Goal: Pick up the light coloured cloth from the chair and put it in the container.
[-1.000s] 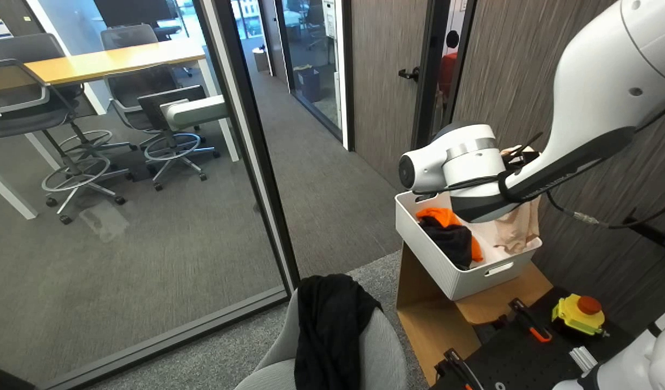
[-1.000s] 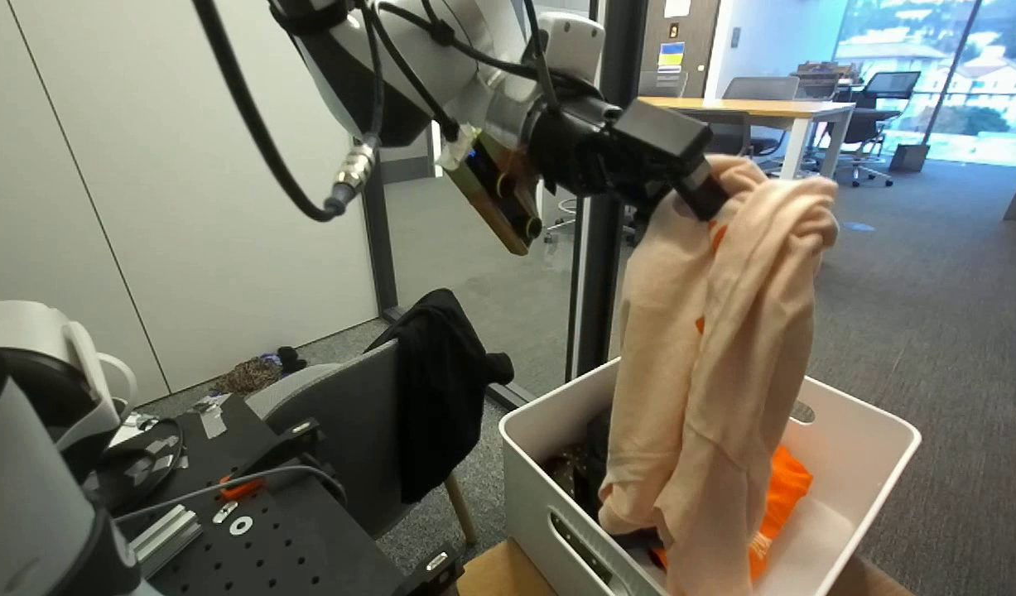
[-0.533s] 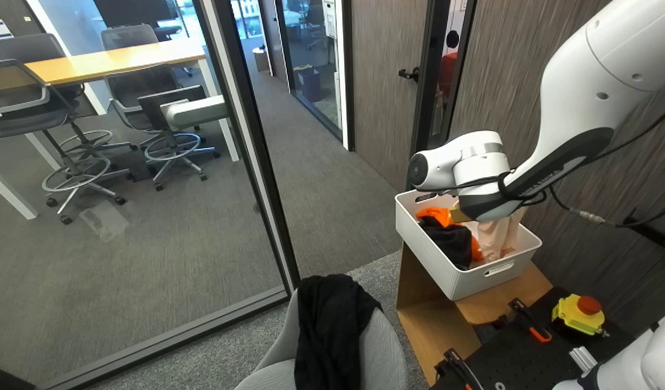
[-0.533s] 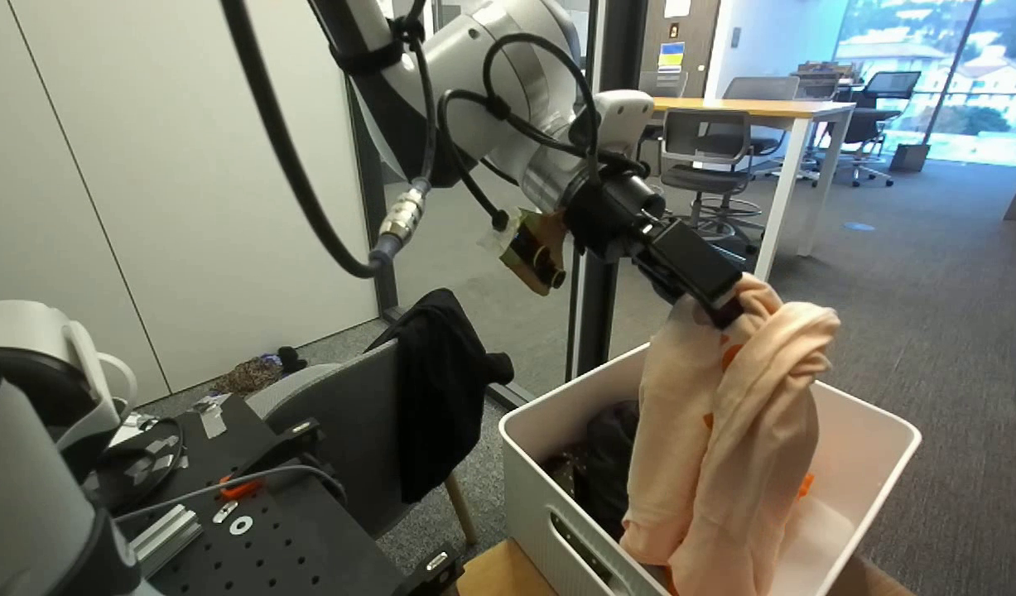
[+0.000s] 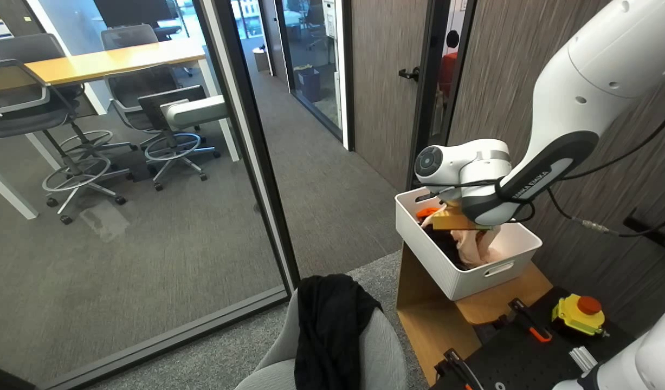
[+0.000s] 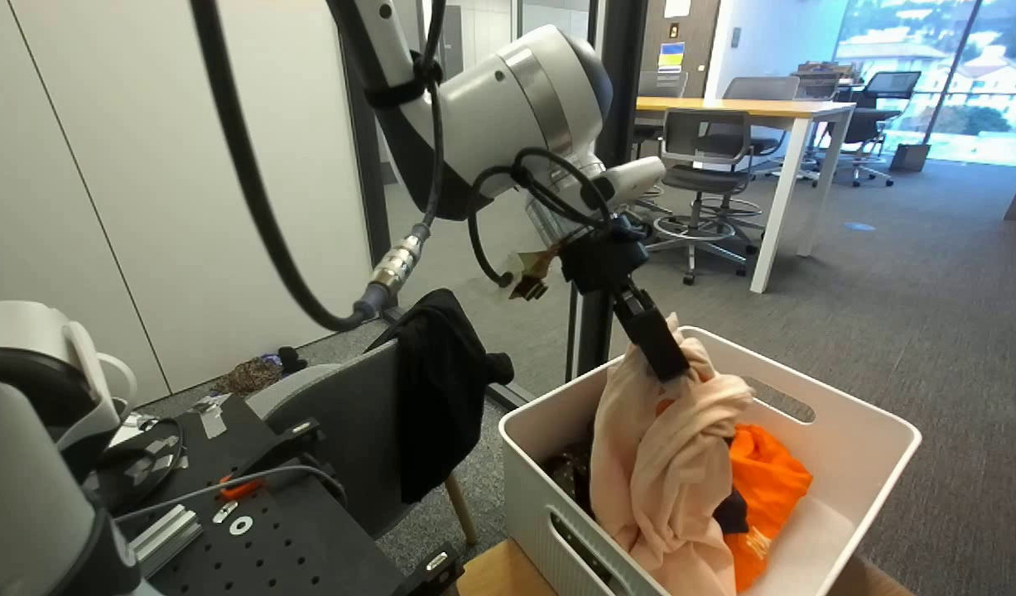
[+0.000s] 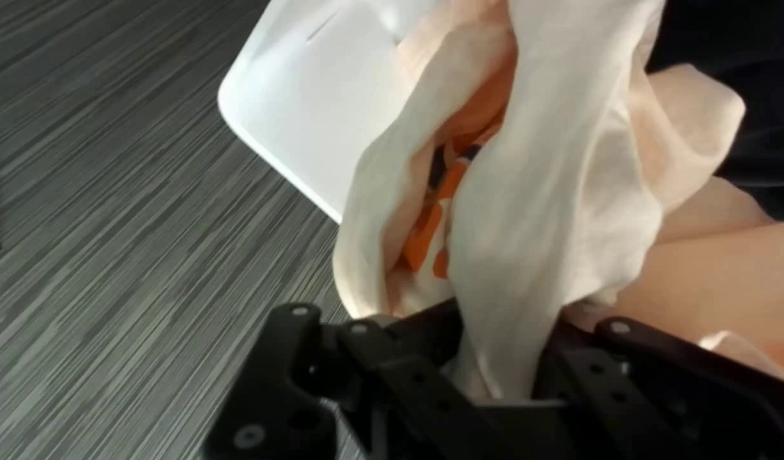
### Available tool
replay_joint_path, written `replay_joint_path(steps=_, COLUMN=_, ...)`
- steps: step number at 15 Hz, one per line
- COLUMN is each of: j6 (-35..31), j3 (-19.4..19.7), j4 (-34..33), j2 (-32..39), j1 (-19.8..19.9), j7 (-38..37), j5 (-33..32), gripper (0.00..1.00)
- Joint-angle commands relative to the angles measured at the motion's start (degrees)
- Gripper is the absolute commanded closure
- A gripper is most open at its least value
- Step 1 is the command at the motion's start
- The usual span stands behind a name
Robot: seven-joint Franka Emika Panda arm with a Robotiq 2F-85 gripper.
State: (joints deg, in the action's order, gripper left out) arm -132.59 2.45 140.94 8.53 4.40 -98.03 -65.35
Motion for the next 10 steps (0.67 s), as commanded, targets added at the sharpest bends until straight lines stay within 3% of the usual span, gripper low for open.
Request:
replay_joint_path(steps=1, j6=-9.1, j3=2.2, j4=2.9, j2=-0.6, j1=2.2, j7=0.6, j5=3.7, gripper=0.93)
replay_joint_path(steps=10, j6=-21.2, j3=7.2, j4=7.6, j2=0.9, j1=4.7, j7=-0.4, j5=4.9, gripper=0.93)
